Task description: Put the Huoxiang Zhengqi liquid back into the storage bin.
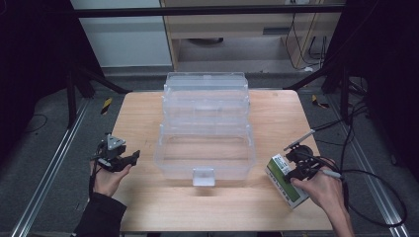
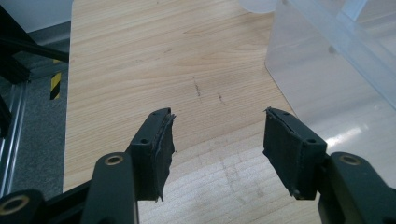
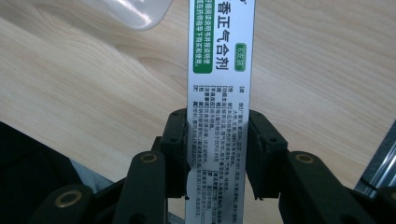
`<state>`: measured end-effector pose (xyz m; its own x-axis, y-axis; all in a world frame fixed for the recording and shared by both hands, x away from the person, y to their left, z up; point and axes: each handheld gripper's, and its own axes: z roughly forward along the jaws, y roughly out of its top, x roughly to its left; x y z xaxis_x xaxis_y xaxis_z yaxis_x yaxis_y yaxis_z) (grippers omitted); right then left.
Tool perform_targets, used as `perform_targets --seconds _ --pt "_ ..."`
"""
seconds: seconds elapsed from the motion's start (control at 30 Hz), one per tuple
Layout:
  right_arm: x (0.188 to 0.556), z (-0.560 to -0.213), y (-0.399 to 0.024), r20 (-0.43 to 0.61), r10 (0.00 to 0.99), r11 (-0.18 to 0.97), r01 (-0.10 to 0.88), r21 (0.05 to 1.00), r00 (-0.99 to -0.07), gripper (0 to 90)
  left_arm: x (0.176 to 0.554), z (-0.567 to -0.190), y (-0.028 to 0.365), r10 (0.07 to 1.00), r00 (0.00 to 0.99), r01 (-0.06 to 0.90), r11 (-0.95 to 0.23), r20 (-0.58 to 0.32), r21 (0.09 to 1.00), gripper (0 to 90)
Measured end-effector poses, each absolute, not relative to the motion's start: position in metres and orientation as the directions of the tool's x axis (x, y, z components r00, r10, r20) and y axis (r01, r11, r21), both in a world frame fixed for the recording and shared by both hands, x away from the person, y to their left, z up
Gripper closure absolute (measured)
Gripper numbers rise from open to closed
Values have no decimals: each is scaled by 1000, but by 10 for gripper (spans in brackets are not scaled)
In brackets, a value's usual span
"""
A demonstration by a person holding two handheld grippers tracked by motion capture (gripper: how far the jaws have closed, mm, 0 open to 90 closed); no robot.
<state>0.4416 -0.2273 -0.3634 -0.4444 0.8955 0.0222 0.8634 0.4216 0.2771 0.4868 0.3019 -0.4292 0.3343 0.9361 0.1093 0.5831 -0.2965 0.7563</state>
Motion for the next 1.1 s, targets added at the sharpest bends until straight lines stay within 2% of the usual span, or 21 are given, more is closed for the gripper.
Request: perform_targets --seconds 0.67,1.1 --pt "450 -298 -222 -34 889 432 811 395 -457 640 487 -430 301 935 338 585 -300 109 754 421" --pt "464 -266 -195 -61 846 495 736 461 -530 639 488 -431 302 935 338 588 -298 106 752 421"
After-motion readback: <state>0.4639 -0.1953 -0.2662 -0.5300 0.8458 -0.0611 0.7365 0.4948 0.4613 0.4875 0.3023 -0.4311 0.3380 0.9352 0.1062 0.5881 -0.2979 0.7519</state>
